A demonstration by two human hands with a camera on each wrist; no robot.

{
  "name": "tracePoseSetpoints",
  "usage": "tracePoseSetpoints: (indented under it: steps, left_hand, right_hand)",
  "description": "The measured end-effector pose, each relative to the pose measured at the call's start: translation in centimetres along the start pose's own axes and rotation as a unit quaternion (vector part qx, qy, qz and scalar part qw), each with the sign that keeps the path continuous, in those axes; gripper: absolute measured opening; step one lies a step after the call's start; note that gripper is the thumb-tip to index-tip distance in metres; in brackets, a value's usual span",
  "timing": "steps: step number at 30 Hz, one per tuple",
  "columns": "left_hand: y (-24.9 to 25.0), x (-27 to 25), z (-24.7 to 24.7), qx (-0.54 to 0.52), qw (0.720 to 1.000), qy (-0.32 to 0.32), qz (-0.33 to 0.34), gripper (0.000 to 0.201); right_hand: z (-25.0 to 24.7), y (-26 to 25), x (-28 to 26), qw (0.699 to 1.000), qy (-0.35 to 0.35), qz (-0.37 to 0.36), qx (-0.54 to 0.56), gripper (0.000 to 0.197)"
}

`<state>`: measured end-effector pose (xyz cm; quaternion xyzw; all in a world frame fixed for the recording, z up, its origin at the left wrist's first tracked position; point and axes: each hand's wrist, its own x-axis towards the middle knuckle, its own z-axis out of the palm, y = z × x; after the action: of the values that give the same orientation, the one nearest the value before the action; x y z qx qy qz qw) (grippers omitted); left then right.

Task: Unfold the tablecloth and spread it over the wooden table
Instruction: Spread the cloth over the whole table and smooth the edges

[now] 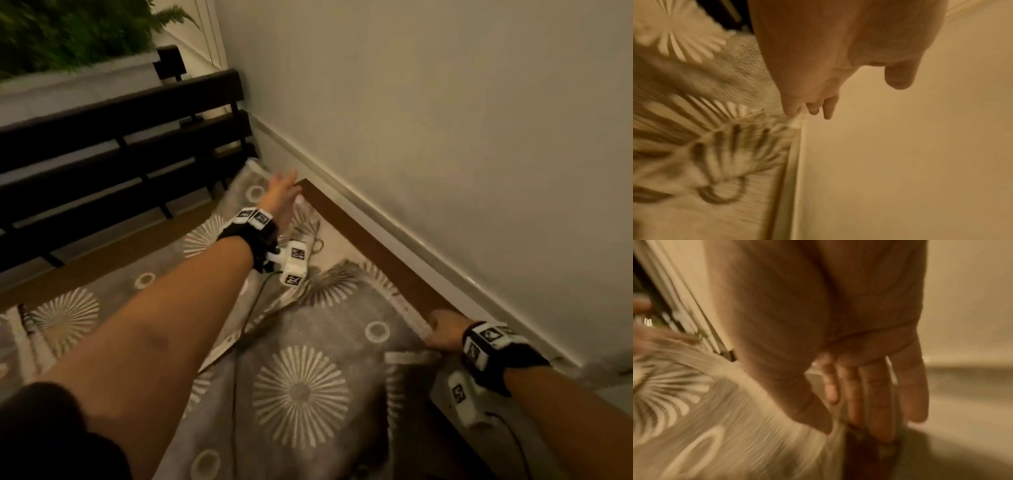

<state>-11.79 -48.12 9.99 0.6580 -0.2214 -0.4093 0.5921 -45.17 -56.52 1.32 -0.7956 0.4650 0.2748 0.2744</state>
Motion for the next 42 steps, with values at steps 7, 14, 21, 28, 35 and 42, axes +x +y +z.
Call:
tracePoseSetpoints:
  steps: [7,14,21,28,35,42]
  left_hand:
    - [-7.8,1.2,4.4,0.427,0.904,-0.014,-0.015,0.050]
    - [-16.6,-3.9,2.5,0.601,0.799,0.000,-0.041,0.078]
    - [-17.2,-6.9,1.4,0.634,0.770,-0.024,-0.075,0.093]
    - [-17.7,-8.5,-1.9,0.603,0.777,-0.057,-0.174,0.117]
    - [-17.2,-5.3,-2.0,0.594,0.789,-0.044,-0.150,0.113]
    - [-15.4,-7.8,-5.3,0.500,0.864,0.045,-0.035,0.091]
  right_hand:
    - [-1.6,3.2,3.4,0.985,0.128,-0.052,-0.100,0.040]
    - [0.8,-4.1,5.0,0.915,0.087,-0.358,-0.166,0.035]
    - [0.1,-9.1,6.9,0.904,0.095,-0.339,-0.244,0.015]
    - [1.5,-11.9,9.5,0.914,0.035,-0.318,-0.251,0.094]
    - [0.2,-12.4,11.5,0.923,0.048,-0.280,-0.258,0.095]
    - [-1.1,-14.9,9.7,0.919,0.057,-0.192,-0.339,0.088]
